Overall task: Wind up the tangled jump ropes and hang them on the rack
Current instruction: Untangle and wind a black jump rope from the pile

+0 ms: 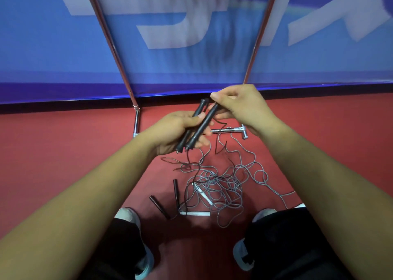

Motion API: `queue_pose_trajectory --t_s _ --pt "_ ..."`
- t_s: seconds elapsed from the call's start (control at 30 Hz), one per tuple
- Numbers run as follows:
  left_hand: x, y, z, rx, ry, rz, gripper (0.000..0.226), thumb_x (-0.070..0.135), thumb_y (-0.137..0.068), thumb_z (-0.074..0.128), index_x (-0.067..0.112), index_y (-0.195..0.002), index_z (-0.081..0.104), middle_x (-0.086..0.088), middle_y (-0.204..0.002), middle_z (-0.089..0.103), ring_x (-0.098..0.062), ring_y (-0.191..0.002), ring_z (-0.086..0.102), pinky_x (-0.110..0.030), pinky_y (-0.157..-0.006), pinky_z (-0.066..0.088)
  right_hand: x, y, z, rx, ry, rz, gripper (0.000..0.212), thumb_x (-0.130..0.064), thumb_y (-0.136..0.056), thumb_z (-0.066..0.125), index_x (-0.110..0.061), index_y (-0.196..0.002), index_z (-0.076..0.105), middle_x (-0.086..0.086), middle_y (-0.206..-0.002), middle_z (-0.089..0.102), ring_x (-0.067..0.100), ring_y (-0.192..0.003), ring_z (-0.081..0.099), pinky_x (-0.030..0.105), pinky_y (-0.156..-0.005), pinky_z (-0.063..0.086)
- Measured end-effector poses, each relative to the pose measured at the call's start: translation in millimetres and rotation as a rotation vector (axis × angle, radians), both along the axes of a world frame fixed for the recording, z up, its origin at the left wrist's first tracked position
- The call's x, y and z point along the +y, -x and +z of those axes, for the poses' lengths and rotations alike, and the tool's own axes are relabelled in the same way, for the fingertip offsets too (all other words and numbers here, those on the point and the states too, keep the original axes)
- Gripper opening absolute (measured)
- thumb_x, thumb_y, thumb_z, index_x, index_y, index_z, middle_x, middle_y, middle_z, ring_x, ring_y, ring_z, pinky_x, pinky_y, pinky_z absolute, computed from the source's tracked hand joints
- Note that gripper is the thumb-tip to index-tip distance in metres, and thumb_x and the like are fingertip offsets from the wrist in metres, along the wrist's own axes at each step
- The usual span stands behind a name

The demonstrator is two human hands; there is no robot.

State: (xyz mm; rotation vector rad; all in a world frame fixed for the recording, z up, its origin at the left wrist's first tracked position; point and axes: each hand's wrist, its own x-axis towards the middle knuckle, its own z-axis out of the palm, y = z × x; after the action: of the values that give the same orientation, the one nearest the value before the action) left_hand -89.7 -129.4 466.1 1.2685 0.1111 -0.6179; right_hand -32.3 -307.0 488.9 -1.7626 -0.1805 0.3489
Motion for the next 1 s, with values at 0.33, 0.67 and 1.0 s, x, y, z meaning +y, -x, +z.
queue_pose_trajectory --t_s 0.33,0.67,1.0 --pt "10 -3 2 -0.151 0.026 -0.198 0.038 0.029 -0.098 0.044 -0.002 -0.117 0.053 -0.005 -0.071 0.046 -0.017 -0.048 0.042 -0.027 -0.045 0.031 -28 -12 1 0.011 0.052 0.4 0.038 -0.033 -0.095 0.058 -0.004 -0.118 0.067 0.004 -0.11 0.069 0.013 -0.108 0.062 0.031 -0.104 0.045" --pt "-2 -1 3 -0.141 0.103 -0.15 0.034 0.012 -0.091 0.05 -0.002 -0.122 0.048 -0.015 -0.09 0.069 -0.022 -0.059 0.059 -0.027 -0.055 0.049 -37 -26 4 -0.004 -0.004 0.144 0.022 -0.023 -0.08 0.076 -0.012 -0.066 0.065 -0.002 -0.046 0.048 0.017 -0.05 0.05 0.036 -0.068 0.046" --pt "-11 6 2 -0.068 0.073 -0.176 0.05 0.016 -0.091 0.056 -0.008 -0.133 0.045 -0.014 -0.1 0.075 -0.021 -0.084 0.075 -0.028 -0.077 0.06 -35 -23 12 -0.104 0.031 0.131 0.011 -0.009 -0.083 0.076 -0.009 -0.078 0.067 -0.006 -0.056 0.065 0.007 -0.051 0.057 0.017 -0.056 0.046"
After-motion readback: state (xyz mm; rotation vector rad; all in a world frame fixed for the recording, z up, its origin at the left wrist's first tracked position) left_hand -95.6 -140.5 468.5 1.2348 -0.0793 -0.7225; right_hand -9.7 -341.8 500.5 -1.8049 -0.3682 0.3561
